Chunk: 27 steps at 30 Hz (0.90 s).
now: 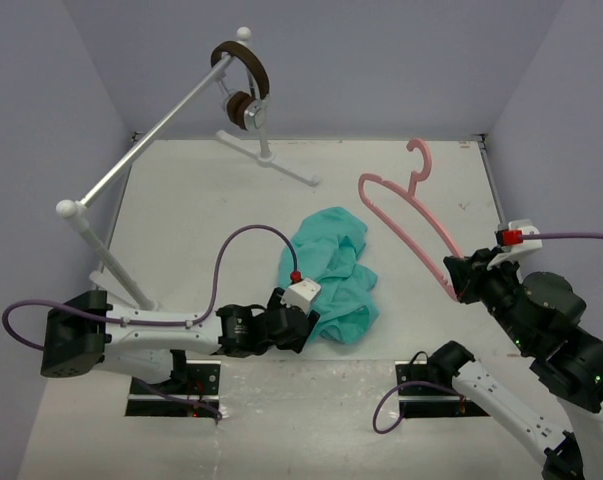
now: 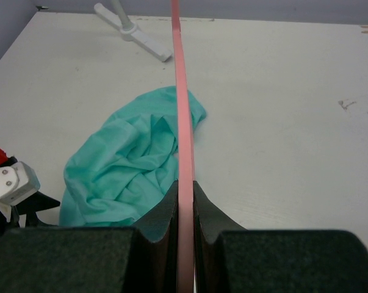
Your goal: Place the t-shirt on the hanger
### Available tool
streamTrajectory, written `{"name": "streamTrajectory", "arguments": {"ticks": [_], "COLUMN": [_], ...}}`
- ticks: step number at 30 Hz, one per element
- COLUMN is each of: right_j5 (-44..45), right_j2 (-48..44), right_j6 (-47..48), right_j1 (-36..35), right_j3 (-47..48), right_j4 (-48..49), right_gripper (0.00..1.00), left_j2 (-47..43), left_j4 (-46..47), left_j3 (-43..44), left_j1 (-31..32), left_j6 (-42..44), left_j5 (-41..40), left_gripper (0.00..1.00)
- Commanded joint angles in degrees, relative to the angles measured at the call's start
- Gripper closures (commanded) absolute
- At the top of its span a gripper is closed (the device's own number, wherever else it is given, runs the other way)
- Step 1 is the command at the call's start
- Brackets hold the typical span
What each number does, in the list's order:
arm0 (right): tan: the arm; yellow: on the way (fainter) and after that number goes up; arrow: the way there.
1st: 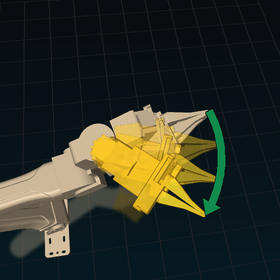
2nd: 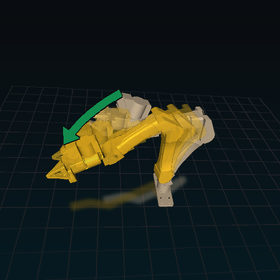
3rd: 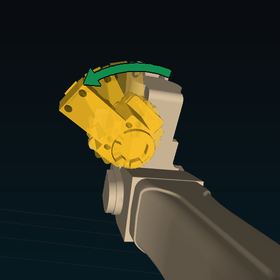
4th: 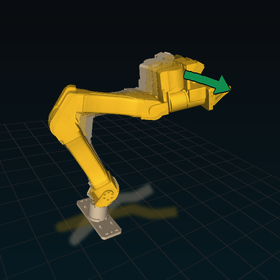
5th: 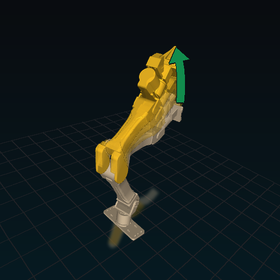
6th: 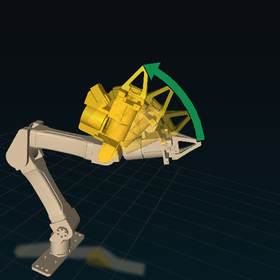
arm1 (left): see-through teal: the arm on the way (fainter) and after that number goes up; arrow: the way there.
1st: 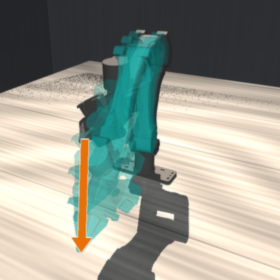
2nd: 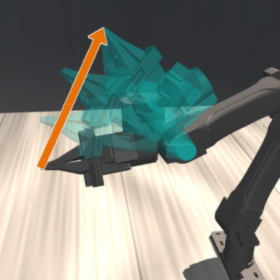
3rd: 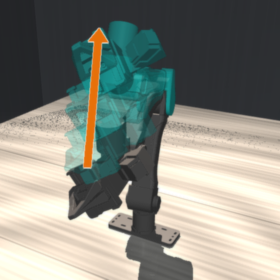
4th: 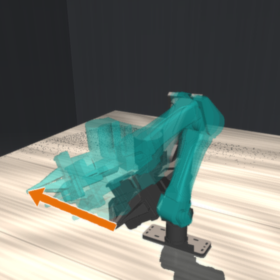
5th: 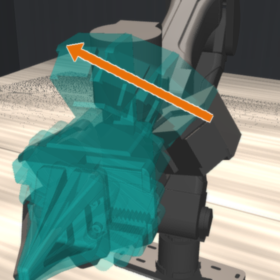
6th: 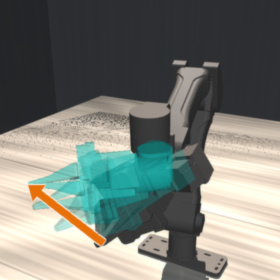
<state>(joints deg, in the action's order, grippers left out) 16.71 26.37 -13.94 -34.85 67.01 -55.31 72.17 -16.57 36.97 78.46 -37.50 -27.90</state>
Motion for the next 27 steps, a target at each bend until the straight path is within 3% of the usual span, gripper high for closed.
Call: {"name": "streamTrajectory", "arguments": {"ticks": [1,5,9,14,16,23,27], "right_j5": [-2.3,-2.4,-2.7,-5.4,-8.1,-19.4,-22.2], "right_j2": [0.8,0.4,0.2,-0.3,-1.0,-2.4,-1.7], "right_j6": [-0.2,0.0,0.1,0.6,1.5,2.5,2.8], "right_j1": [0.0,0.0,0.0,0.0,0.0,0.0,0.0], "right_j3": [-0.5,0.0,0.4,1.0,1.3,4.9,7.1], "right_j4": [3.7,3.2,2.2,1.0,0.6,-3.4,-7.2], "right_gripper": [1.0,1.0,1.0,1.0,1.0,1.0,1.0], "left_j2": [3.0,4.1,4.0,3.6,3.2,1.5,4.6], "left_j4": [4.4,5.6,5.6,-0.4,-2.0,1.1,1.8], "left_j3": [1.0,1.5,2.4,6.3,9.0,14.6,19.3], "left_j1": [0.3,0.3,0.3,-0.6,-2.5,-16.9,-22.0], "left_j6": [-1.2,-0.1,1.1,-0.4,0.0,5.9,6.9], "left_j5": [-4.1,-3.6,-4.3,-10.9,-11.2,-2.6,2.2], "left_gripper": [0.42,0.48,0.76,0.95,1.0,1.0,1.0]}}
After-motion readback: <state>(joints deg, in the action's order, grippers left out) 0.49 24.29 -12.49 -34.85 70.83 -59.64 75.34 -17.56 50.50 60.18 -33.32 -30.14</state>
